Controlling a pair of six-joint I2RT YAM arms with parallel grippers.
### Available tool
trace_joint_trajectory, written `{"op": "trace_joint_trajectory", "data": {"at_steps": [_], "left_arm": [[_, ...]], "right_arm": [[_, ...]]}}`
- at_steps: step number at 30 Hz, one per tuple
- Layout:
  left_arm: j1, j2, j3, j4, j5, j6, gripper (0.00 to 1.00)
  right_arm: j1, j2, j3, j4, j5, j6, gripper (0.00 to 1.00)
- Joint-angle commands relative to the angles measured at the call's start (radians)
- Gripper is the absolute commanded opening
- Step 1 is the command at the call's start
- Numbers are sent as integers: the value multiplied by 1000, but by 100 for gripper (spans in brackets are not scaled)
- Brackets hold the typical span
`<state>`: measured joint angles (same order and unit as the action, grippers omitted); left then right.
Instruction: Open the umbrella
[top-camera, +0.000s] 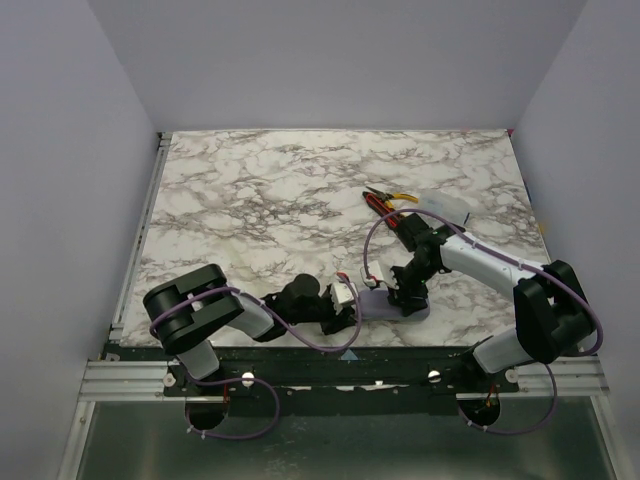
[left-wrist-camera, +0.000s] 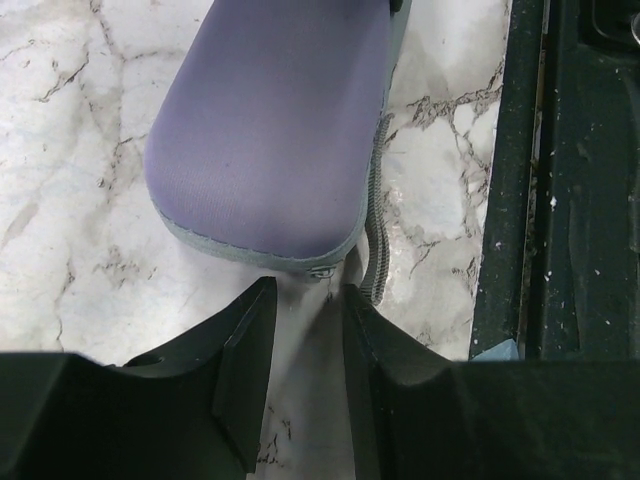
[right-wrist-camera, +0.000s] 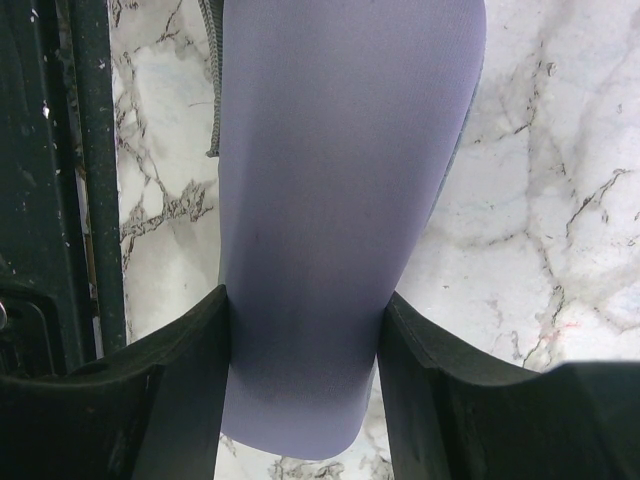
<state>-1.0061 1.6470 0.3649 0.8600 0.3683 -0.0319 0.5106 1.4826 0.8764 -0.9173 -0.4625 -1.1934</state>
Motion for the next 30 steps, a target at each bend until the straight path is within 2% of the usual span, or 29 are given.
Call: {"op": "trace_joint_trajectory", "data": {"at_steps": [1,10,13,16,21,30], "left_arm": [[-18,24,15,52,-10,-17,34],[-21,44,53,44,-74,-82,27],[-22,26,45,35,-78,-88,17],[-22,-5,36,25,-88,-90,0],[-13,-70,18,-26,-159,-95,0],[40,-98,66,-140,-226,-91,0]], "right_arm": [[-6,21,-37,-31,28,14,54],[-6,-9,-67,13,49,66,54],[-5,-25,-87,22,59,63,53],[-6,-32,-96,30,61,63,52],[-6,-41,-107,31,52,27,49],[-5,-13,-93,-20,41,-187,46]]}}
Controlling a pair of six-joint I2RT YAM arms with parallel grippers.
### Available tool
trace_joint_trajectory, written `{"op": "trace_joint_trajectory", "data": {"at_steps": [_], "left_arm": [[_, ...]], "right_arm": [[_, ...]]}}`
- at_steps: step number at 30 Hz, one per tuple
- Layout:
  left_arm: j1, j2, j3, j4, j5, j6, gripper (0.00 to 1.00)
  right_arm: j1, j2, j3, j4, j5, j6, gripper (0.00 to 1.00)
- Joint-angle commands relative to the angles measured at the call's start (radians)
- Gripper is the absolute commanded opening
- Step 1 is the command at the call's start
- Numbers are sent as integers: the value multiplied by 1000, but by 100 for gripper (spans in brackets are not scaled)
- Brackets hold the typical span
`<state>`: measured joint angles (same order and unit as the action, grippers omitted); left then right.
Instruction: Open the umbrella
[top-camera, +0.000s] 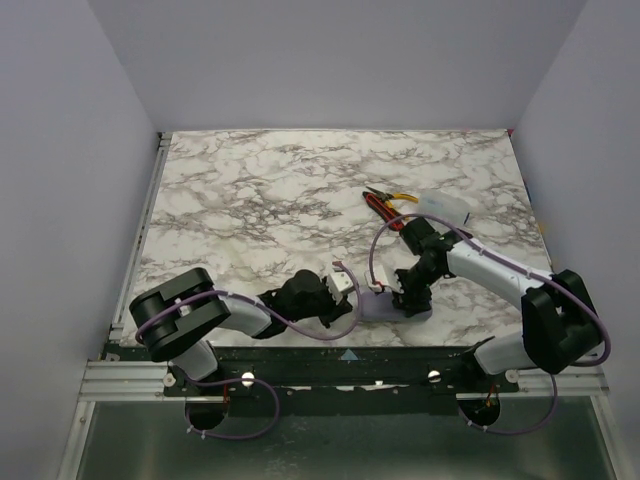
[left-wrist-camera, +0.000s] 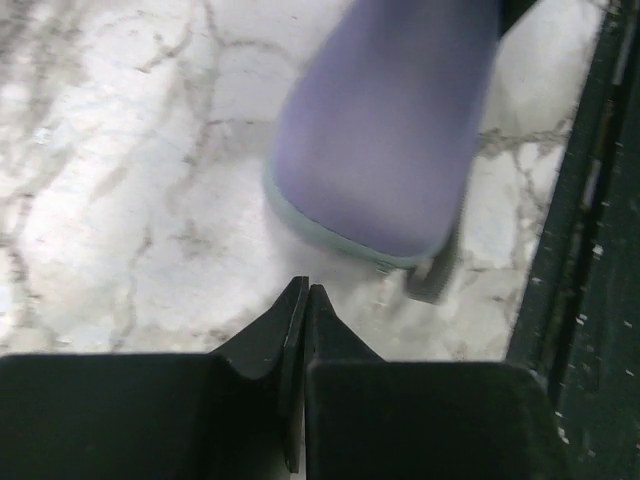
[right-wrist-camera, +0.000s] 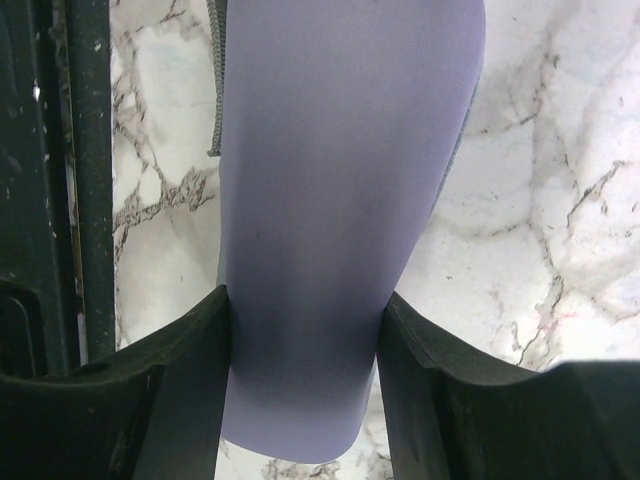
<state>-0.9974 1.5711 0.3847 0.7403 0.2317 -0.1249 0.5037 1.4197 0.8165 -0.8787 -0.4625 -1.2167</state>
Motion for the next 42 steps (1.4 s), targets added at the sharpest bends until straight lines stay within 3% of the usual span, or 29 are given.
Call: {"op": "trace_joint_trajectory", "data": {"at_steps": [1,4,8,12,18,25,42], "left_arm": [[35,-18,52,-22,-86,3,0],[47,-7,59,-13,-80,18,0],[49,-26,9,79,30,120,0],[49,-30,13,37,42,162,0],[17,-78,-42,32,129,72,29],[-64,-57,-55,51,61,57,34],[-121,82,30,87,-158,92,34]], "right_arm": [[1,60,-24,-67,38,-186,46],[1,90,11,-81,30,-241,46],[1,146,76,-105,27,-255,45],[1,152,80,-107,34,-251,45],[-3,138,60,-93,27,-183,45],[-38,133,43,-49,3,-72,45],[-45,105,13,-54,-20,-72,45]]}}
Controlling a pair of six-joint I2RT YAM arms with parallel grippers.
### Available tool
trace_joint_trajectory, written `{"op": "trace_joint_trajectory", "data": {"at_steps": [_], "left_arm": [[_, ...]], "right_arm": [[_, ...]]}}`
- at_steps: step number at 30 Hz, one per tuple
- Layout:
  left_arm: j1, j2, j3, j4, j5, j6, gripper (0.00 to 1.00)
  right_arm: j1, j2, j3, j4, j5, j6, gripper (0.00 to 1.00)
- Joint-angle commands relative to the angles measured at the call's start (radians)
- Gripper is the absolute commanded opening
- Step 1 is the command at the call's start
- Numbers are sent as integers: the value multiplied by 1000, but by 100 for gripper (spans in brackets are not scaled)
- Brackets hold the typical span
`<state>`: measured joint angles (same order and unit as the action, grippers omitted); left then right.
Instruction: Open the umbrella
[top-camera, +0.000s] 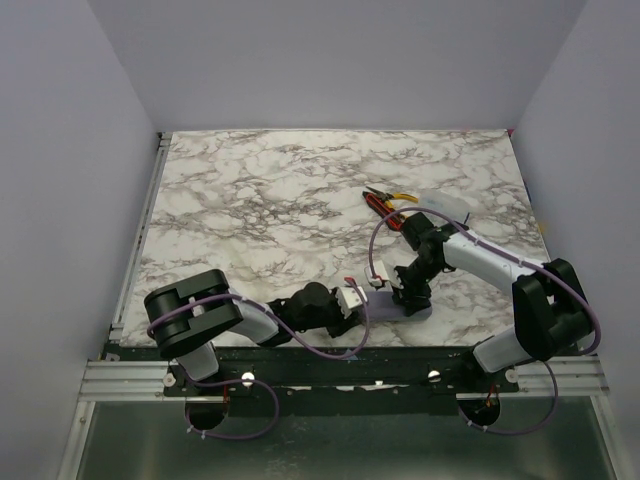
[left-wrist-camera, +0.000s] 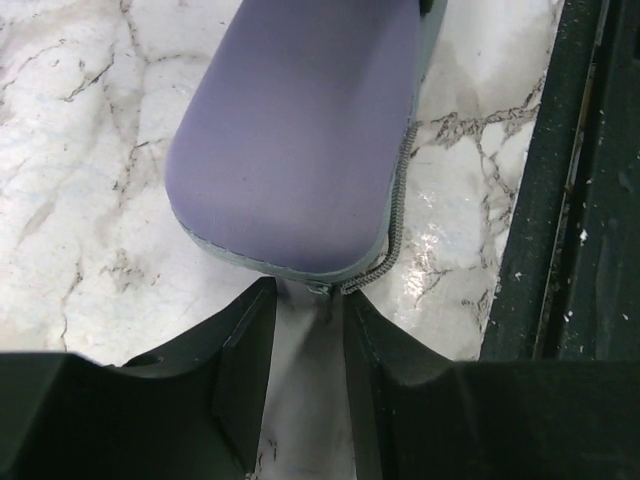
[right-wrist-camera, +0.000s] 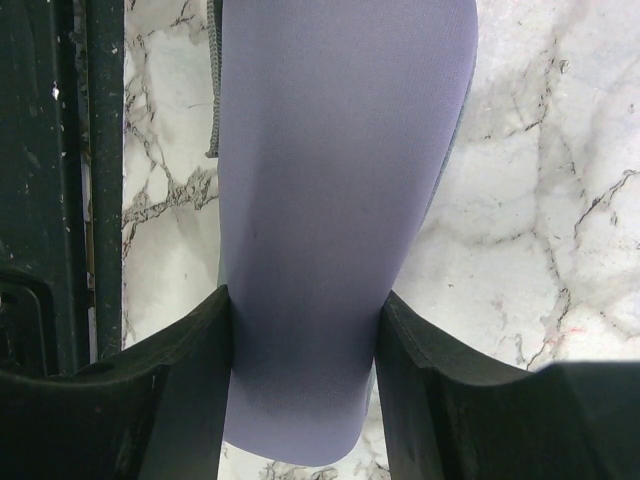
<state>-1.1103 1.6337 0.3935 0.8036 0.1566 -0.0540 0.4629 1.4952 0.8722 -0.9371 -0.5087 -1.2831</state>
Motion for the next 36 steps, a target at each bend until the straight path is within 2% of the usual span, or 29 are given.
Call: {"op": "trace_joint_trajectory", "data": {"at_steps": [1,7,9,11,12,17,27,32,34,36], "left_arm": [[-8,23,24,29,-89,31,33],[-9,11,21,87,-72,80,27],[-11,2,20,95,-67,81,12],[-11,-9,19,92,-74,81,2],[-11,-12,19,83,-86,85,0],[7,-14,4,69,-145,113,0],[97,-26,60,37,-112,69,0],[147,1,88,12,-74,60,0],[152,-3,82,18,-52,69,0],[152,-16,63,31,-11,76,0]], "right_arm": [[-4,32,-39,4,25,-5,45],[-5,49,-26,6,19,-4,45],[-5,53,-23,2,19,-6,45],[-4,53,-24,-4,20,-16,45],[-5,50,-27,-8,22,-25,45],[-4,29,-54,-19,49,-86,42],[-3,28,-62,-30,62,-190,41],[2,10,-51,-16,79,-298,44],[2,5,-27,12,75,-301,51],[1,5,14,44,67,-256,68]]}}
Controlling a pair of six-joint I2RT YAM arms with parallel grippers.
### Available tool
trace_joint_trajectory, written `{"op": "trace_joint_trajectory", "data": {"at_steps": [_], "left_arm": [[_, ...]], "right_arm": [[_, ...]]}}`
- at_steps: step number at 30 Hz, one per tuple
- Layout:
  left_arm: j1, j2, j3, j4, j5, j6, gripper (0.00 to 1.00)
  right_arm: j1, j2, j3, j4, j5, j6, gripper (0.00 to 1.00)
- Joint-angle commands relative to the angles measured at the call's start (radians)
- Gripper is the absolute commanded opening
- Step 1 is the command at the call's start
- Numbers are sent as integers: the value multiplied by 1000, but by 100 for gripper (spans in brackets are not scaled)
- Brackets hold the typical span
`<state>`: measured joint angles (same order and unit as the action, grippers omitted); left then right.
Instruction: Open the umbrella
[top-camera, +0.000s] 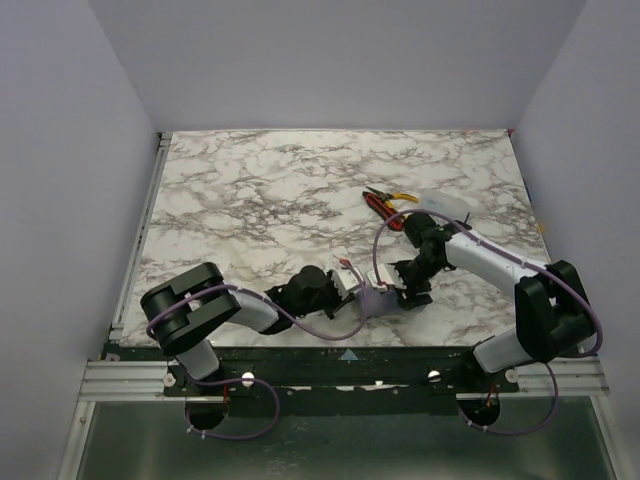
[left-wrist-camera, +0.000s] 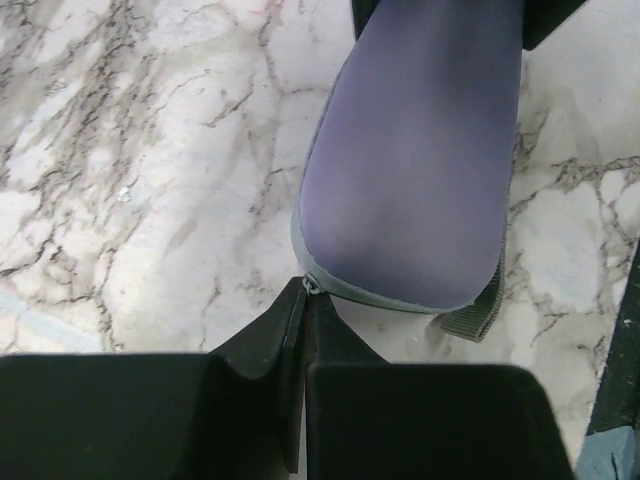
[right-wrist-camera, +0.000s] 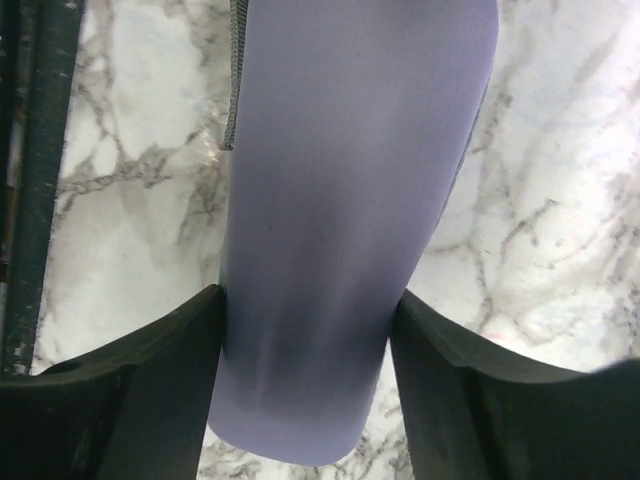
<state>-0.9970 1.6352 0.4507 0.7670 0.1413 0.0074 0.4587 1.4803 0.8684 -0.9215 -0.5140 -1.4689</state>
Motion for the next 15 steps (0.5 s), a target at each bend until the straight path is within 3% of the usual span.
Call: {"op": "trace_joint_trajectory", "data": {"at_steps": [1,3,6,9,15], "left_arm": [[35,-23,0,65,17,14,0],[28,-35,-13,60,24,16,0],[10,-43,-29,60,26,18,0],[-5,-42,-34,60,23,18,0],[-43,-33,-29,56,6,15,0]], "right_arm": [[5,18,44,47,69,-28,74],[-7,5,93,94,46,106,83],[-50,-27,157,109,7,290,89],[-97,-55,216,81,2,462,91],[-219,-95,306,30,105,999,94]]}}
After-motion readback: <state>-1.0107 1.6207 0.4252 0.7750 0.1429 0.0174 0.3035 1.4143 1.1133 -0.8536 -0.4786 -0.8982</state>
